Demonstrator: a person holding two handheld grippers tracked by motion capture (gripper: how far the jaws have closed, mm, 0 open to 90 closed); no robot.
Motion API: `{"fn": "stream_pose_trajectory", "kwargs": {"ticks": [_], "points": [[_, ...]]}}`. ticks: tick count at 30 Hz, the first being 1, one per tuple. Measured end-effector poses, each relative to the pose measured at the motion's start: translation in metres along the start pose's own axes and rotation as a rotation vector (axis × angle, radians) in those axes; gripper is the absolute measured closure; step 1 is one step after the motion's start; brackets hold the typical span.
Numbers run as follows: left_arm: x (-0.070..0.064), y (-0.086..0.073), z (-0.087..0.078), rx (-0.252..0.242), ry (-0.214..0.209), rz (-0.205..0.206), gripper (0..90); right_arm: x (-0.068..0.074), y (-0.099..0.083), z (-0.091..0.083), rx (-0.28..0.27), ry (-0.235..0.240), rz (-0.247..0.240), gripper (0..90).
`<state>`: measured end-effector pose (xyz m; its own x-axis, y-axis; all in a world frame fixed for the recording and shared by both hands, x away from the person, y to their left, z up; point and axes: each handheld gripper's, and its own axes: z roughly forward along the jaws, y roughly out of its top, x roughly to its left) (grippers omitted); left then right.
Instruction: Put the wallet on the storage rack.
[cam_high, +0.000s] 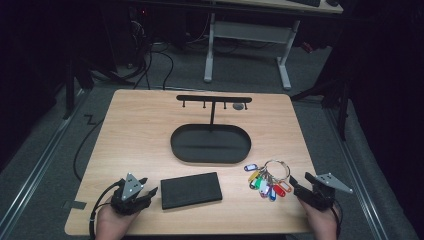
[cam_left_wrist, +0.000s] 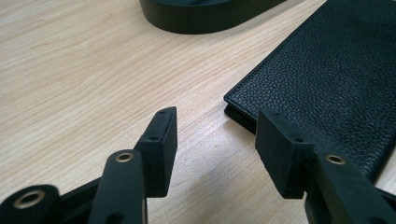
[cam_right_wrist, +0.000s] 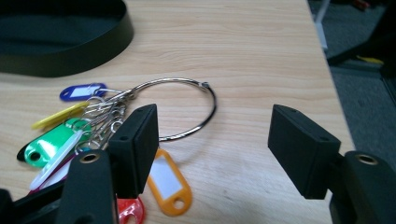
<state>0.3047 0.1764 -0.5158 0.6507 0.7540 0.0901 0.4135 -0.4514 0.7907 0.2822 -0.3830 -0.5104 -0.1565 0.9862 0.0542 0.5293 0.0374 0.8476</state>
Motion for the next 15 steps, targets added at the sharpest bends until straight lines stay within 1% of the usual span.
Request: {"fn": "stream_pose_trajectory", "kwargs": {"ticks": [1, 3, 6, 9, 10, 11, 12, 15], "points": [[0.0, 0.0, 0.0, 0.0, 0.0, 0.0, 49.1, 0.0, 0.0, 0.0, 0.0, 0.0, 0.0, 33.5], [-0.0017, 0.001, 0.0021, 0.007, 0.005, 0.008, 49.0, 0.0029, -0.0017, 0.0031, 0.005, 0.002, -0.056, 33.4], [-0.0032, 0.0019, 0.0055, 0.017, 0.01, 0.015, 49.2, 0.0027, -0.0043, 0.004, 0.015, 0.015, -0.076, 33.0], [-0.003, 0.0013, 0.0067, 0.024, 0.006, 0.01, 49.5, 0.0009, -0.0041, 0.0027, 0.002, 0.015, -0.077, 33.0], [-0.0029, 0.0002, 0.0051, 0.025, 0.005, 0.008, 49.8, -0.001, -0.0027, 0.0011, -0.011, 0.009, -0.065, 33.3], [-0.0029, 0.0002, 0.0051, 0.025, 0.005, 0.008, 49.9, -0.001, -0.0027, 0.0011, -0.011, 0.009, -0.065, 33.3], [-0.0028, -0.0009, 0.0031, 0.026, 0.004, 0.006, 49.9, -0.0014, -0.0014, -0.0001, -0.031, 0.007, -0.047, 33.7], [-0.0024, -0.0023, 0.0017, 0.029, 0.005, 0.0, 49.7, -0.0008, 0.0002, -0.0002, -0.047, 0.011, -0.045, 35.5]]}}
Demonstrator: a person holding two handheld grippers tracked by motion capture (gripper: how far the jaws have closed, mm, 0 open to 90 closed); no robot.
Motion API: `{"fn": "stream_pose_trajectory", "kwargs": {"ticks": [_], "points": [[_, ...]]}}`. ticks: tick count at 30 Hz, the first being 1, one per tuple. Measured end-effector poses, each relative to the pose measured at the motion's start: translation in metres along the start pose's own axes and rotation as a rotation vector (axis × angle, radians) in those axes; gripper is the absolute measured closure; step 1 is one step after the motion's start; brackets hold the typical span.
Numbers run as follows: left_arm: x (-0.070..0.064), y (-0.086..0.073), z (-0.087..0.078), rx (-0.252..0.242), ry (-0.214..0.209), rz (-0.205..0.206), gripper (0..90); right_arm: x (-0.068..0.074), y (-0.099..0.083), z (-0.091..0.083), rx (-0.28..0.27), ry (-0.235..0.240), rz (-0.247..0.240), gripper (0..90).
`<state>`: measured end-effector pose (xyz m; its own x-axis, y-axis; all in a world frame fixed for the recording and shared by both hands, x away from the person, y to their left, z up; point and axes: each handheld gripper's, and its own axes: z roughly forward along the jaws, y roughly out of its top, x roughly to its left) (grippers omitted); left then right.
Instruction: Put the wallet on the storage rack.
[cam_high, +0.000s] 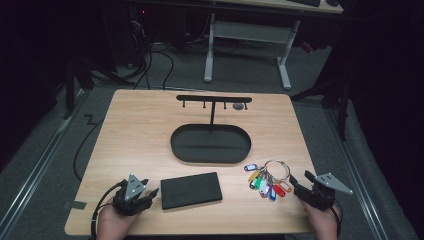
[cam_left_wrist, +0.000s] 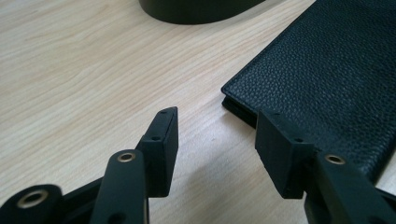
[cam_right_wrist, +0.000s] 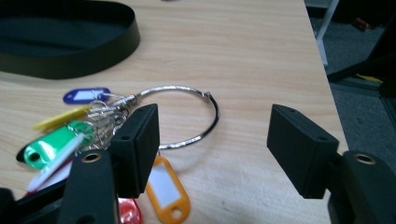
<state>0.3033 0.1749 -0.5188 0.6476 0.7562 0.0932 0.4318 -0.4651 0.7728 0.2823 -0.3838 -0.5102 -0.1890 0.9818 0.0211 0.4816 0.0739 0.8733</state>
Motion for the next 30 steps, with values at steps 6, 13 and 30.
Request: {"fn": "stream_pose_trajectory", "kwargs": {"ticks": [6, 13, 30], "points": [[0.002, -0.003, -0.001, 0.015, 0.008, -0.018, 50.0, 0.005, 0.004, 0.003, -0.028, 0.005, -0.022, 37.6], [-0.003, -0.003, -0.001, 0.059, -0.06, 0.012, 72.3, 0.0, 0.007, 0.004, 0.025, 0.038, 0.079, 37.5], [-0.034, -0.006, -0.005, 0.094, -0.074, 0.091, 82.7, -0.001, 0.011, 0.007, 0.02, 0.066, 0.083, 39.3]]}}
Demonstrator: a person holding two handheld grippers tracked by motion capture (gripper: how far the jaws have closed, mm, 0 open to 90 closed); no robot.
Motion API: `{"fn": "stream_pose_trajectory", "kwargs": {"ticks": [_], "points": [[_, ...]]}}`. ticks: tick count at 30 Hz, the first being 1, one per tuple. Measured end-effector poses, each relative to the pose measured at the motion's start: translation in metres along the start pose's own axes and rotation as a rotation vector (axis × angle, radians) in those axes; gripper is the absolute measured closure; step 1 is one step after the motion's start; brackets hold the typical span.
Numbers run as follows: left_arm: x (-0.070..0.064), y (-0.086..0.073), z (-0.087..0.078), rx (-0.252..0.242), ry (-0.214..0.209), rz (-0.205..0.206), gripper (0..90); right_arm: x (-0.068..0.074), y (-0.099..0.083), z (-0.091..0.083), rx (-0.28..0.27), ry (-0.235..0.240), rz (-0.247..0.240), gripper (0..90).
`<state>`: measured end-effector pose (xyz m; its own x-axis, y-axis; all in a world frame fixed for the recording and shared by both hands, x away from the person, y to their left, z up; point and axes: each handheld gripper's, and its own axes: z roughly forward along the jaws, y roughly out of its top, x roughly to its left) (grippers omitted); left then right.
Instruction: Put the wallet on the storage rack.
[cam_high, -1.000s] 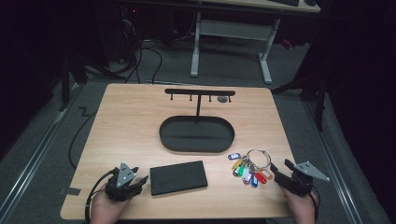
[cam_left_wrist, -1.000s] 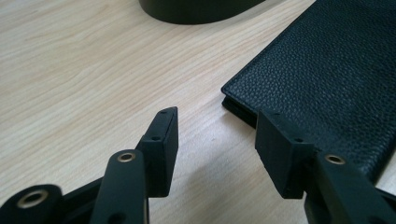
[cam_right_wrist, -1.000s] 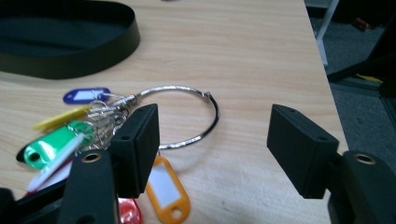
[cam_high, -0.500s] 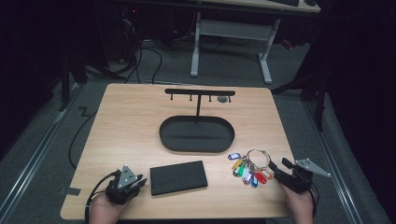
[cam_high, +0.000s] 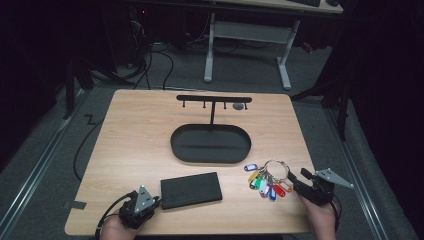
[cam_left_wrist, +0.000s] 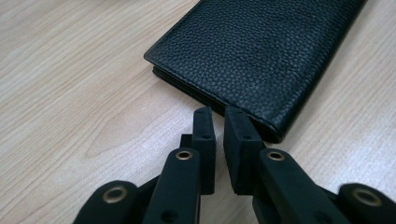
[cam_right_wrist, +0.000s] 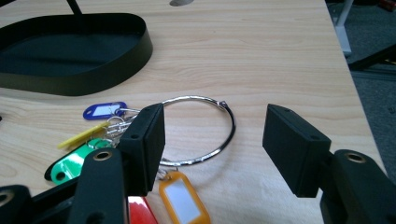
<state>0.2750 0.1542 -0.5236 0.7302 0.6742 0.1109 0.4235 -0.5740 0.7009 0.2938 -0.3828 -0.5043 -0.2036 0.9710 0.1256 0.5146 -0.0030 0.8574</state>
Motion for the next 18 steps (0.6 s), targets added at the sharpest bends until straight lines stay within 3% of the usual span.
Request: {"fn": "stream_pose_trajectory", "kwargs": {"ticks": [10, 18], "points": [[-0.014, -0.004, -0.007, -0.007, -0.016, 0.033, 80.3, 0.013, 0.008, 0.022, 0.023, 0.044, -0.047, 39.8], [-0.04, 0.006, -0.001, -0.01, -0.092, 0.127, 76.2, 0.014, 0.009, 0.023, 0.028, 0.051, -0.051, 40.2]]}}
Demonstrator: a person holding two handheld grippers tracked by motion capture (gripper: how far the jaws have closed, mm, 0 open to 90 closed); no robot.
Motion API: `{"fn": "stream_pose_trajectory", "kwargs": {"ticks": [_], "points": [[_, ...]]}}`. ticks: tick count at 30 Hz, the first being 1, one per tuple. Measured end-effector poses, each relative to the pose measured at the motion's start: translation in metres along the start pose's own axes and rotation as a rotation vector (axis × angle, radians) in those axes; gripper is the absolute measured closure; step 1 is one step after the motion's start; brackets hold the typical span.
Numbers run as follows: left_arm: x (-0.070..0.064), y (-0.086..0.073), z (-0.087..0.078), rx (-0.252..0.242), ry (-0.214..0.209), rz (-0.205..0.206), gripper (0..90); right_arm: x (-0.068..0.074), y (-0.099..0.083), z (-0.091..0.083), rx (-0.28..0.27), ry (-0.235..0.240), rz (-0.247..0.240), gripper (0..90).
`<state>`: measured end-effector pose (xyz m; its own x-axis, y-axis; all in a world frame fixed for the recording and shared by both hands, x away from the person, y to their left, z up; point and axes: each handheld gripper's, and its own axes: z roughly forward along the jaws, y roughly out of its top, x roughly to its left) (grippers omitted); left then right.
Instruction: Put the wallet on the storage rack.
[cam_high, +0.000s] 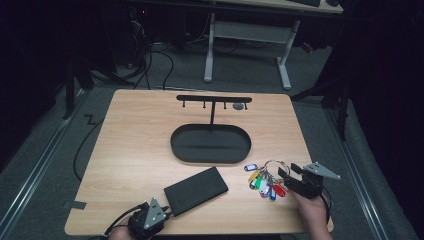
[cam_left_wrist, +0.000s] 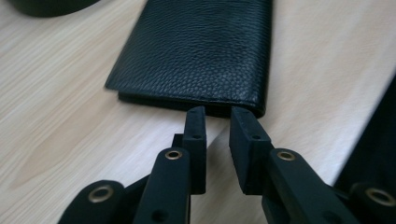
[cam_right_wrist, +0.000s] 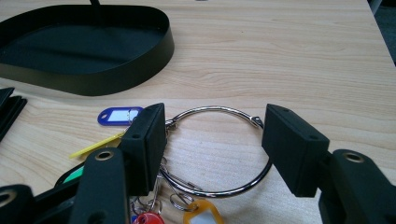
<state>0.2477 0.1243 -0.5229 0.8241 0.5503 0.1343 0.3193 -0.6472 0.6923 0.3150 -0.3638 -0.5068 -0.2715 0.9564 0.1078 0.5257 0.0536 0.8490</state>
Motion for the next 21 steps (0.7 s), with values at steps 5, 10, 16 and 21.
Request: {"fn": "stream_pose_trajectory", "kwargs": {"ticks": [5, 10, 16, 21], "points": [[-0.005, 0.006, 0.004, -0.002, -0.01, 0.062, 70.2, -0.003, -0.003, -0.001, 0.015, 0.001, -0.007, 40.3], [0.018, 0.001, -0.01, -0.062, 0.041, -0.045, 60.4, -0.007, -0.007, -0.008, 0.01, -0.013, 0.008, 40.5], [0.037, 0.0, -0.018, -0.159, 0.062, -0.089, 45.0, -0.01, -0.011, -0.013, 0.019, -0.029, 0.014, 40.6], [0.042, 0.016, -0.012, -0.195, 0.046, -0.083, 42.8, -0.013, -0.013, -0.019, 0.009, -0.034, 0.01, 40.6]]}}
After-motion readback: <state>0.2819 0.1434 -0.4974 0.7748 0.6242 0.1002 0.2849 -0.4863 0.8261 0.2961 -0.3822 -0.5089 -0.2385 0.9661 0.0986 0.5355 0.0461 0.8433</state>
